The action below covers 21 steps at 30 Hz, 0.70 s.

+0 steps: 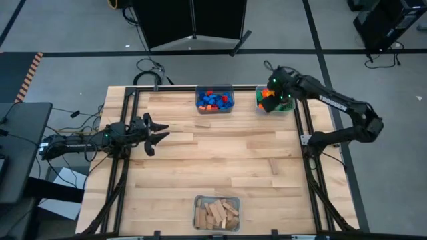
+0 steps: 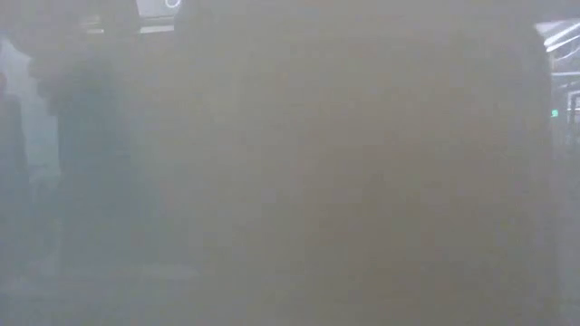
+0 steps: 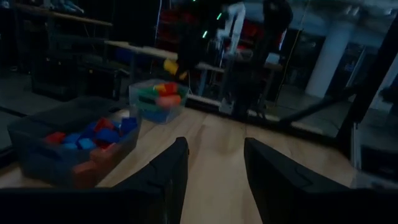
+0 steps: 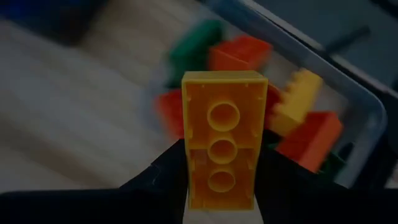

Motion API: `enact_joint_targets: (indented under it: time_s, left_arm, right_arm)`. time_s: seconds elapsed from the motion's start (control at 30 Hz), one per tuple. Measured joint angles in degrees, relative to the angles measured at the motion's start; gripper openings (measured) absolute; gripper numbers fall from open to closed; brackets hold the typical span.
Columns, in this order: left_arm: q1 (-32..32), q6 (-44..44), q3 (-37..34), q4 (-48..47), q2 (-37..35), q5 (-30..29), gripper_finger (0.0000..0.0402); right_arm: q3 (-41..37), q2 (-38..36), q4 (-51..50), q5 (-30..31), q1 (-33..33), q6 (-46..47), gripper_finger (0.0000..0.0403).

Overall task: Sort blocks by size
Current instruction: Put the large yellow game piece into the transparent bin

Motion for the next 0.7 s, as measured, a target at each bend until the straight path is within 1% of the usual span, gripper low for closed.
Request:
enact_joint_targets:
  time_s: [0.07, 0.17, 0.27, 0.33, 0.43, 0.53, 0.63, 0.7]
  left_arm:
    - [0.0, -1.06, -0.02, 1.71, 0.08, -1.14, 0.0163]
    - [-0.02, -3.26, 0.1, 2.38, 0.22, -5.17, 0.0163]
    - [0.0, -3.56, 2.8, -2.4, 1.75, -6.88, 0.0163]
    - [-0.02, -3.59, 5.88, -6.81, 3.94, -7.55, 0.0163]
    - [0.0, -3.5, 11.06, -11.44, 8.99, -8.73, 0.0163]
    - [0.0, -3.46, 16.46, -12.79, 15.46, -10.75, 0.0163]
    - [0.0, -3.72, 22.89, -15.16, 23.23, -13.09, 0.0163]
    - [0.11, -1.91, 27.53, -18.75, 28.79, -13.08, 0.0163]
  right_arm:
    - [0.0, 2.37, -0.06, 0.04, -3.72, -0.25, 0.0153]
    - [0.0, 5.43, -0.03, 0.03, -8.07, -0.3, 0.0164]
    - [0.0, 7.42, -0.04, -0.27, -10.68, -0.98, 0.0184]
    - [0.0, 7.9, -0.06, -1.82, -11.6, -2.38, 0.02]
    - [0.0, 7.63, 0.82, -3.34, -12.24, -4.28, 0.0217]
    - [0.0, 6.51, 1.16, -3.34, -12.69, -4.6, 0.0227]
    - [0.0, 4.8, 1.23, -3.34, -12.86, -4.58, 0.0232]
    - [0.0, 3.19, 1.06, -3.37, -12.86, -4.54, 0.0232]
